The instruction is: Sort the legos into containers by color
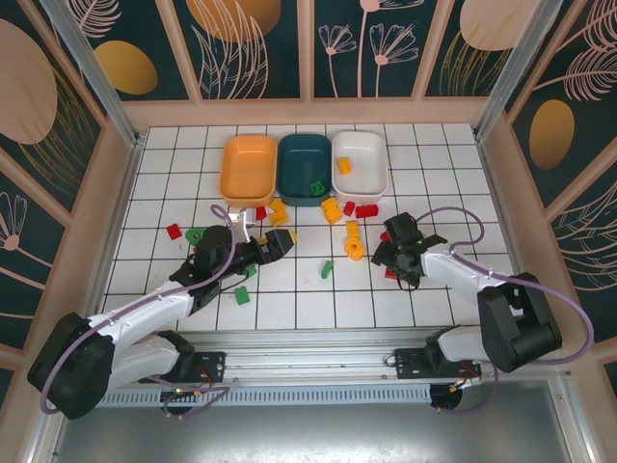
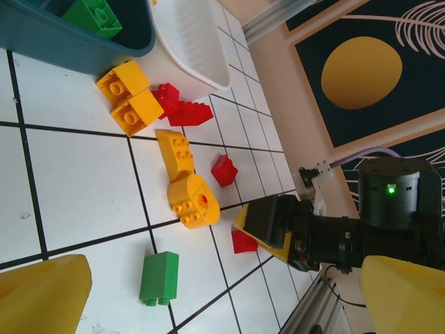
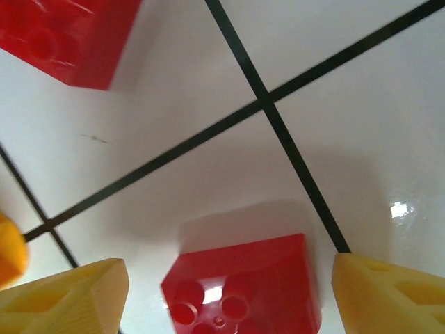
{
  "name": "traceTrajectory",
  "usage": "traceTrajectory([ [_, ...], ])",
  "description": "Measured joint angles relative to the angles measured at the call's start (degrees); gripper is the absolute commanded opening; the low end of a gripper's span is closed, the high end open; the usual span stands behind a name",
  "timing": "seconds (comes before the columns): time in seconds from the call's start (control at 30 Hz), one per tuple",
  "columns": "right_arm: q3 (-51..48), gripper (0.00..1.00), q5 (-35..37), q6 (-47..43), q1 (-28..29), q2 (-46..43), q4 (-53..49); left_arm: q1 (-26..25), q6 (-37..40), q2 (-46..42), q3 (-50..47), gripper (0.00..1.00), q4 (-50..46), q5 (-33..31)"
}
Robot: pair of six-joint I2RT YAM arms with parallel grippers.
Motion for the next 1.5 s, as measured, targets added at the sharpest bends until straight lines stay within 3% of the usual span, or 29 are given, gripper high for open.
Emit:
traceTrajectory([
  [0.2,0.9,0.6,2.2,-2.3,0.5,2.6,-1.6,0.0,0.0,0.0,0.0,0.99,0.0,-0.1],
  [0.4,1.8,0.52,3.4,-3.1,1.3,3.3,-2.9,0.0,1.3,-0.8,0.8,0.99,-2.9,-2.5],
  [0.7,1.9,0.46,2.5,-3.2,2.5,1.6,-1.7,0.0,3.7,-3.8,4.9,0.99,-8.7,-9.6],
  [0.9,8.1,0.45,2.3,-3.4,5.7,1.7,-1.9,0.6,2.7,0.4,6.3,0.98,-11.1,-11.6],
  [1.0,13.1,0.45,1.7,-4.7,7.0,2.6,-1.1,4.0,1.9,1.9,6.3,0.98,-13.1,-10.1],
  [1.2,28.3,0.45,0.0,-8.3,11.6,13.0,3.7,21.2,-1.0,1.2,6.2,0.98,-16.6,-5.8],
  [1.3,38.5,0.45,-1.6,-10.8,15.6,21.3,7.9,27.0,-4.0,-0.2,5.2,0.99,-16.9,-4.3],
  [1.5,63.5,0.45,-5.4,-16.8,20.8,41.5,11.8,30.5,-6.9,-0.5,2.2,0.99,-18.5,0.2],
])
